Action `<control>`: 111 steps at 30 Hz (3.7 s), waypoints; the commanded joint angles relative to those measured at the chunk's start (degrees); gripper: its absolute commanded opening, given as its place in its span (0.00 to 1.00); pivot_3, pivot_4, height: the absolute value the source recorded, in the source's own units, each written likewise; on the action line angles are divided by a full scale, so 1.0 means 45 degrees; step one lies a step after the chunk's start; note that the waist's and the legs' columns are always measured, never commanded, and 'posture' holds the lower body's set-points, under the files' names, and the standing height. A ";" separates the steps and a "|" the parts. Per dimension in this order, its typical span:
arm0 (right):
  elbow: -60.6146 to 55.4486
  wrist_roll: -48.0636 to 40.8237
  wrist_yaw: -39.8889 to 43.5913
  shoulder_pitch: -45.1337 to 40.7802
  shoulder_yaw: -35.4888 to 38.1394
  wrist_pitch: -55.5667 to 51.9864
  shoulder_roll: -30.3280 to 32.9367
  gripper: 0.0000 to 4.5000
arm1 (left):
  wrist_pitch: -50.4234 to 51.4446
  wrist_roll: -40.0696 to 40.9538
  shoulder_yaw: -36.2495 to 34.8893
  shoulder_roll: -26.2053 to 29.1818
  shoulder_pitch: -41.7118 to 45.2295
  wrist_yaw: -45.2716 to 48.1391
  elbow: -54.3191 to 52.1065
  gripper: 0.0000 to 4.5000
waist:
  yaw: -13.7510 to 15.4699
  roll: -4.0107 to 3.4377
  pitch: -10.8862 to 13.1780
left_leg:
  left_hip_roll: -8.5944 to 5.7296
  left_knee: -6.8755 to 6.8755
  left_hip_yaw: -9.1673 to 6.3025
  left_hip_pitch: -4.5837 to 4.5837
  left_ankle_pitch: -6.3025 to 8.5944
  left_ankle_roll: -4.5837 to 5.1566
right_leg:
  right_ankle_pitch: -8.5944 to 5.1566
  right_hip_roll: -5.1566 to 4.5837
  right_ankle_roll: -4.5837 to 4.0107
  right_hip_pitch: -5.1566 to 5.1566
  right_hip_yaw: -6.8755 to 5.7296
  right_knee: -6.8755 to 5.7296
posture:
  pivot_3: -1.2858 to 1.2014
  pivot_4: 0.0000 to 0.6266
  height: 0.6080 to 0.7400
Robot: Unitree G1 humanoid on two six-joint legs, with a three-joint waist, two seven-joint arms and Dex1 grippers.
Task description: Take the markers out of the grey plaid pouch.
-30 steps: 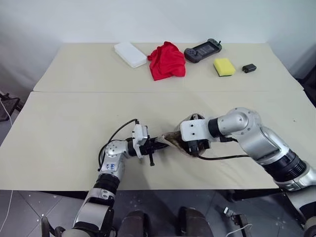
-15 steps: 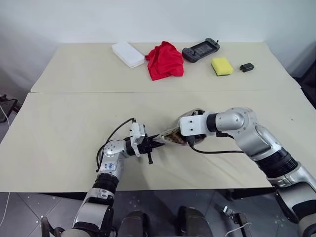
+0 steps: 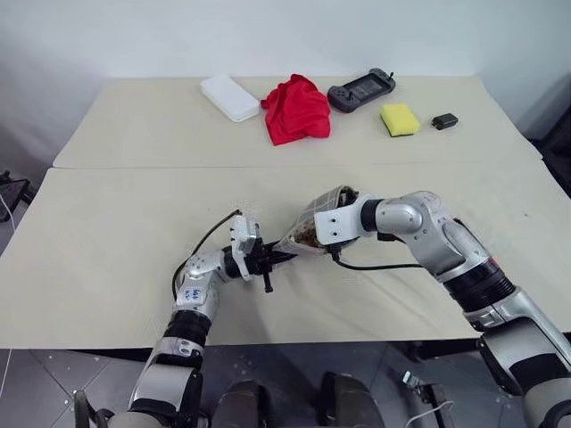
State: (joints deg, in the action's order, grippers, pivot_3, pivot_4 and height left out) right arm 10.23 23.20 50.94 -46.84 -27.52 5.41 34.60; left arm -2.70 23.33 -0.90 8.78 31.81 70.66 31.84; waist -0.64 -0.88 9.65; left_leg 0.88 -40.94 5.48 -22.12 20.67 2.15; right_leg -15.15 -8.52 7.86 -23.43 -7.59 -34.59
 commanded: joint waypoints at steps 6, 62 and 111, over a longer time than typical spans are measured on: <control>-0.1095 -0.1677 0.2655 0.0412 0.1175 -0.1129 0.1240 0.67 | 0.4398 0.2338 -0.0507 0.0965 -0.0102 0.0901 -0.2189 0.00 | 0.0069 0.0014 0.0011 | -0.0001 -0.0003 -0.0012 -0.0011 0.0000 0.0000 | 0.0000 -0.0001 0.0001 0.0000 -0.0002 0.0004 | 0.52 0.24 1.00; -0.3140 -0.2089 0.5159 -0.0442 -0.1146 -0.8476 0.1605 0.24 | -0.3239 -0.1104 0.0661 0.0601 0.0426 0.1012 0.2796 0.00 | -0.0218 0.0081 -0.0089 | 0.0034 -0.0006 -0.0007 0.0038 0.0007 -0.0010 | 0.0006 -0.0011 -0.0015 0.0021 0.0006 -0.0009 | 0.52 0.24 1.00; -0.1188 -0.2528 0.3896 -0.0010 0.1993 -0.4509 0.4548 0.24 | -0.5022 -0.1492 0.1045 0.1190 -0.1192 -0.1510 -0.0438 0.00 | 0.0149 0.0078 -0.0039 | -0.0003 0.0002 -0.0008 -0.0033 0.0015 0.0007 | 0.0023 -0.0010 0.0016 -0.0002 -0.0015 0.0081 | 0.52 0.24 1.00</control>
State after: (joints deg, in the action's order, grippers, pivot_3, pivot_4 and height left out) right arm -1.60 5.26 72.29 -45.62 -23.65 -12.58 48.66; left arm -24.49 16.87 6.26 11.57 28.95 63.60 27.71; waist 0.03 -0.53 9.48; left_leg 0.87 -40.94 5.43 -22.27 20.73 2.19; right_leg -15.05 -8.57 7.93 -23.44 -7.67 -34.23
